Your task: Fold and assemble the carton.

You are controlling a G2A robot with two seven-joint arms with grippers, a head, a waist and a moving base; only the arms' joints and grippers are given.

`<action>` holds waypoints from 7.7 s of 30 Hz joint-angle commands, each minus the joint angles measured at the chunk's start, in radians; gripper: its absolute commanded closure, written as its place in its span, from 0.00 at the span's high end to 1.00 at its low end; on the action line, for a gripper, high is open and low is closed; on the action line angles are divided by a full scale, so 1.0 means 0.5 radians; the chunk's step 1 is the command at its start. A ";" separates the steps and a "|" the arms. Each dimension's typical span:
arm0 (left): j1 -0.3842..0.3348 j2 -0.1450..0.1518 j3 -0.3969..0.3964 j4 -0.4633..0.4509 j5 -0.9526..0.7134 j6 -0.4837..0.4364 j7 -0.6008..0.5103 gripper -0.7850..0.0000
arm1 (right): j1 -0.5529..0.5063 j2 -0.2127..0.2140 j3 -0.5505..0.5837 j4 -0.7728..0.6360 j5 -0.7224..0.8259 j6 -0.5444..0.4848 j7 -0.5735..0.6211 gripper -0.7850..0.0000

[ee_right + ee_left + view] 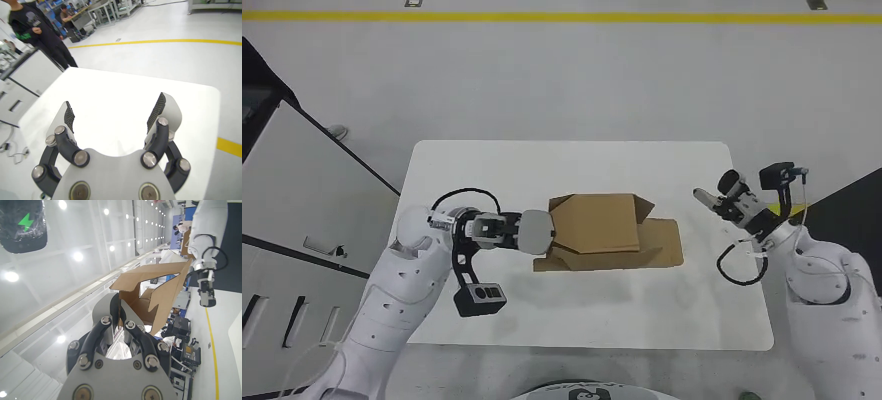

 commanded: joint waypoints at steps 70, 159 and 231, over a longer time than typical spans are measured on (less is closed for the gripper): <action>0.016 0.056 0.029 0.187 0.106 0.161 -0.054 0.00 | 0.616 0.051 -0.763 0.466 3.112 2.015 1.559 1.00; 0.045 0.084 0.198 0.157 0.083 0.161 -0.252 0.00 | 0.600 0.075 -0.990 0.245 2.720 1.197 1.446 0.65; -0.018 0.110 0.272 0.203 0.102 0.084 -0.228 0.00 | 0.639 0.117 -1.061 0.197 2.334 1.102 1.454 0.00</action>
